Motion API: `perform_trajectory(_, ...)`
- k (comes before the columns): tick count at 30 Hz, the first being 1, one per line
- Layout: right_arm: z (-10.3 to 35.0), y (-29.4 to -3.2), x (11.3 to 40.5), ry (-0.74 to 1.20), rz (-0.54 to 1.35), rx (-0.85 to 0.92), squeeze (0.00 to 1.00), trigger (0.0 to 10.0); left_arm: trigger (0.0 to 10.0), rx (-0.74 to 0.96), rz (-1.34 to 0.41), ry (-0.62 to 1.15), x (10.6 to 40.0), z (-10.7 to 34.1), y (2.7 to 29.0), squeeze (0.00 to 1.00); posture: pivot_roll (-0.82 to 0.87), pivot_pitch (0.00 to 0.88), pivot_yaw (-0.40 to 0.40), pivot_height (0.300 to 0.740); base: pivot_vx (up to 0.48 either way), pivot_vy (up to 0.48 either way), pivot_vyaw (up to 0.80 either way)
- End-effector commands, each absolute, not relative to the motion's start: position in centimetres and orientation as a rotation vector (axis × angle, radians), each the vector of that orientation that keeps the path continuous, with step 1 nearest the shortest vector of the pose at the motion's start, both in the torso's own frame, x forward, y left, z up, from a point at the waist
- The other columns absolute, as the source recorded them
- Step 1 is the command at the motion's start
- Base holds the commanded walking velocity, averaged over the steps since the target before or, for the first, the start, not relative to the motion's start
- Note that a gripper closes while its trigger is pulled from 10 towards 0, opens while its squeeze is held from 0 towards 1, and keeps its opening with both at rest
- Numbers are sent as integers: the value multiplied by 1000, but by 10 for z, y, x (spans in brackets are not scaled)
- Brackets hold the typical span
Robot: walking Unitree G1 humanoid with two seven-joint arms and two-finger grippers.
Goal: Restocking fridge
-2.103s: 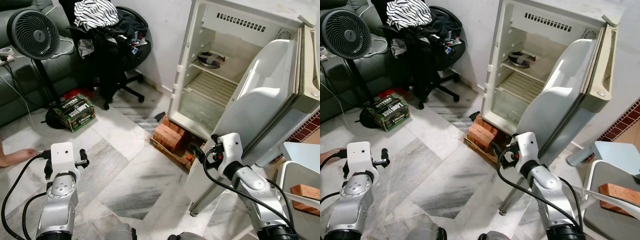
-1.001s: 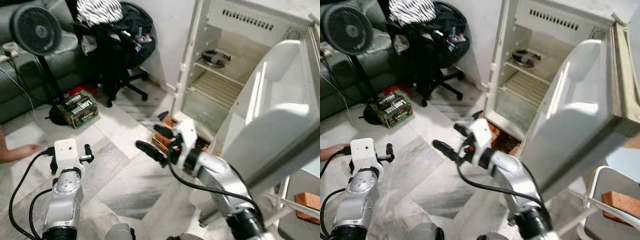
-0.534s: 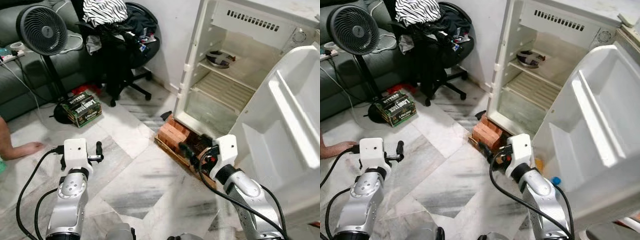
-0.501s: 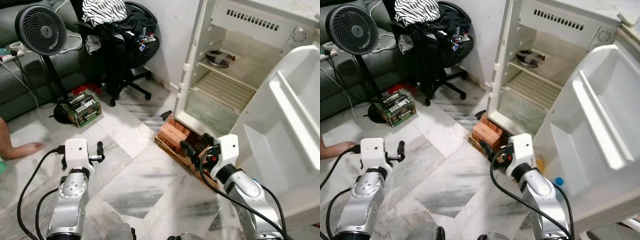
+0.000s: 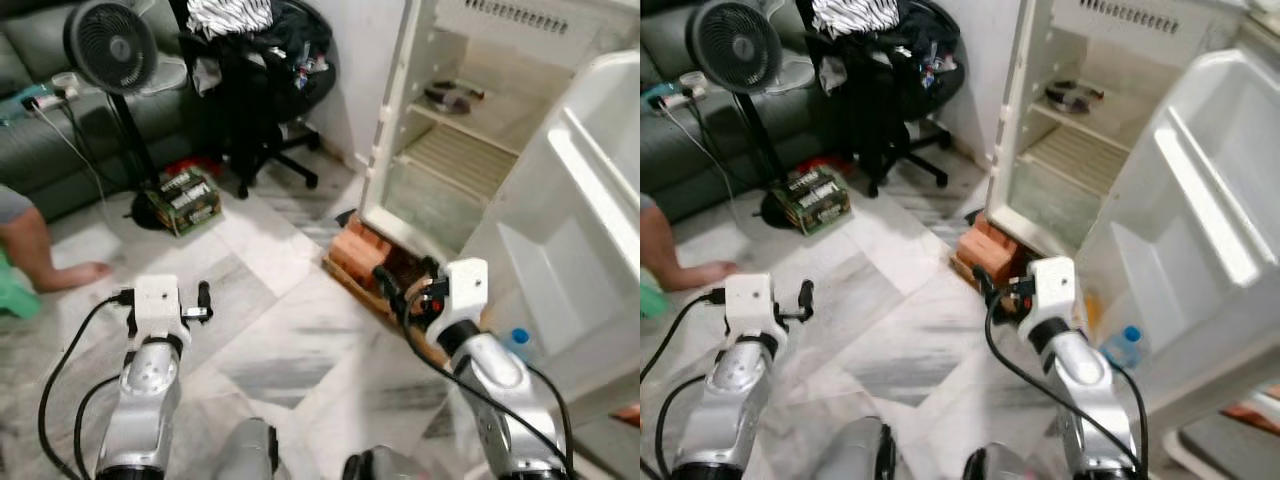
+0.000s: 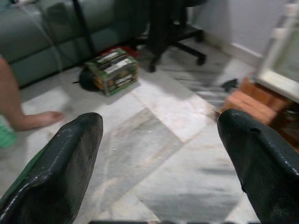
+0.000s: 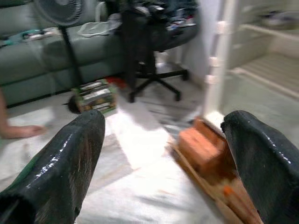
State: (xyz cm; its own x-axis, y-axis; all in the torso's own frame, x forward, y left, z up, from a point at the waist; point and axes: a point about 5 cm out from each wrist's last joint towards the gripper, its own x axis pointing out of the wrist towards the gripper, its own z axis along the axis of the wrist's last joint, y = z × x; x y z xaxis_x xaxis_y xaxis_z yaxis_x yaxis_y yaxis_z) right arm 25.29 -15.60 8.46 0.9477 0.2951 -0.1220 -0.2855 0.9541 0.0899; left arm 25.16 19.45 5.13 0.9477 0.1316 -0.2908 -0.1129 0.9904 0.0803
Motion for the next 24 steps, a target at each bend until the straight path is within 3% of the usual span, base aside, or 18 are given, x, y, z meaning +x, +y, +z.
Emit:
perform_trajectory(1, 86, -155, 254, 124, 290, 74, 0, 10000, 10000, 71, 130, 298, 251, 52, 197, 0, 104, 2, -29, 740, -349, 0, 0)
perform_trajectory(14, 92, -166, 270, 103, 172, 60, 0, 10000, 10000, 42, 119, 265, 256, 58, 199, 0, 101, 3, -30, 740, 0, 0, 0)
perform_trajectory(24, 96, -162, 277, 79, 148, 64, 0, 10000, 10000, 41, 117, 246, 260, 61, 201, 0, 94, 16, -28, 740, 0, 0, -800)
